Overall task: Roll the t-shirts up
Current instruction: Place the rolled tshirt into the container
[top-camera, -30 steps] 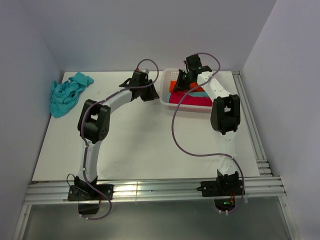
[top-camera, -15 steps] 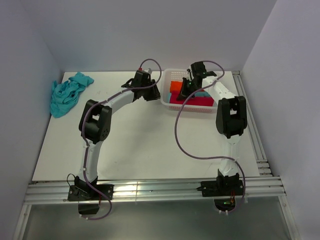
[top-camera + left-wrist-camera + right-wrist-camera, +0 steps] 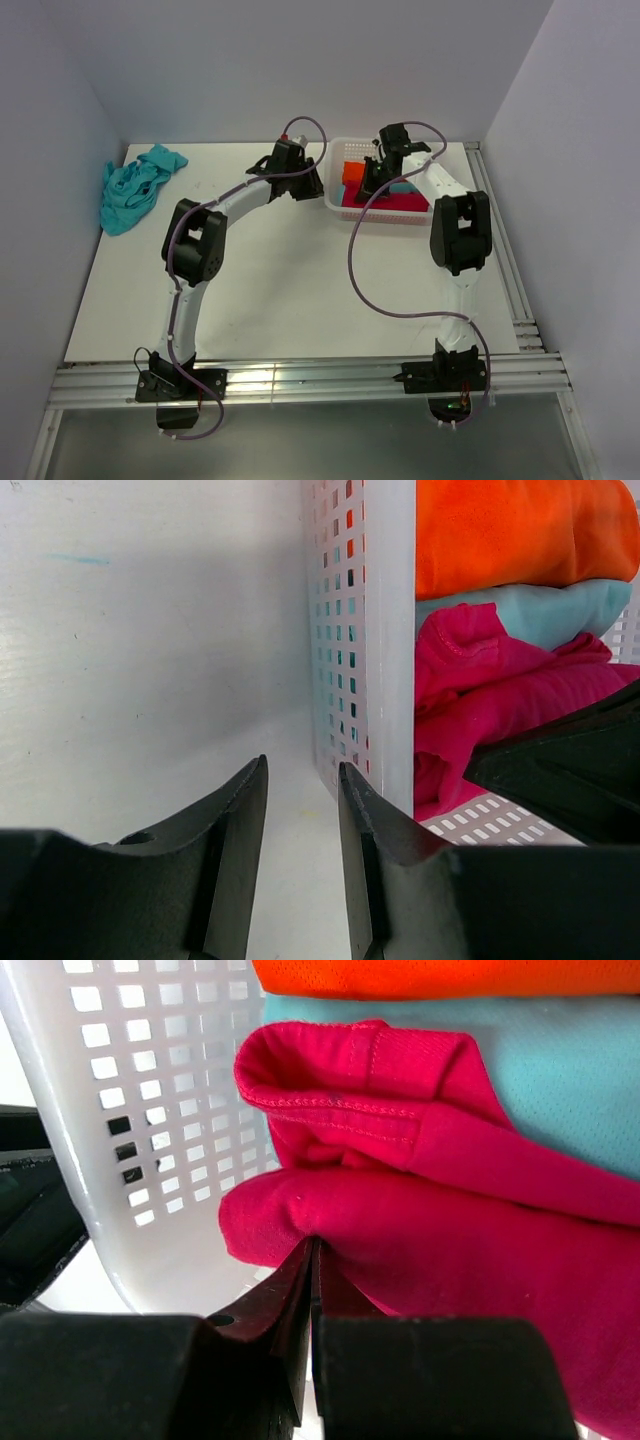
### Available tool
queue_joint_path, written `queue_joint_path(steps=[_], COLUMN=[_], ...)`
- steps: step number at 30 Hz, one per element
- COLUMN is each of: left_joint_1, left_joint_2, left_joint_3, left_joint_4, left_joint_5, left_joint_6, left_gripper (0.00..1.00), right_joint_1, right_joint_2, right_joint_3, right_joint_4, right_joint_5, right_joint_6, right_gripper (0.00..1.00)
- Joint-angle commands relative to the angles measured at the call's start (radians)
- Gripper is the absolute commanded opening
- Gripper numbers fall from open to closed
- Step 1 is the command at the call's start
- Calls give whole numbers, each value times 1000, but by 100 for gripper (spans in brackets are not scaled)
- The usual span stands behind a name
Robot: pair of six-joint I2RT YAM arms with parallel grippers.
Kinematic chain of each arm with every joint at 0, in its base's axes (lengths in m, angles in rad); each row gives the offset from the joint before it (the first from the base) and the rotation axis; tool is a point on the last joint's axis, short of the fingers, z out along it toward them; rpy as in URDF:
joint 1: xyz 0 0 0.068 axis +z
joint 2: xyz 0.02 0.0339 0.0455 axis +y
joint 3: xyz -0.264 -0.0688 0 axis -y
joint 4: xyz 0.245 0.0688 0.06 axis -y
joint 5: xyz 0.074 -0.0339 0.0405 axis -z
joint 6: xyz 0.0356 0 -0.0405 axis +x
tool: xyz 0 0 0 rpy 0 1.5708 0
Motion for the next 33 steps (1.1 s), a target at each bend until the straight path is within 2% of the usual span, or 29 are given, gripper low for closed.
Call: queue_joint_path(steps=[1,6,12,18,25,33], left_joint_1=[-15,-19,-28,-45,-84,-144], left_joint_2=[-4,0,2,22,90,189], left_joint_3=[52,65,72,101,184,261], left_joint_4=[35,38,51,45,41,146], left_joint_5=[26,34,51,69,75,80], left_joint_6=[-7,-9,-12,-15,-52,-194], left_gripper=[39,39,39,39,39,40], right_joint_1=[-2,-5,-5,-25,-129,-263], right_joint_2=[-10,46,69,24,-192,-472], right_joint_3=[93,161,72,49,29,-54], right_joint_4=[-7,-43,2,32,73,21], right_joint_5=[7,-3,-6,3,57,74], right_joint_6=[-7,-12,-6,16,56,26], right_gripper=[7,7,7,6,16,18])
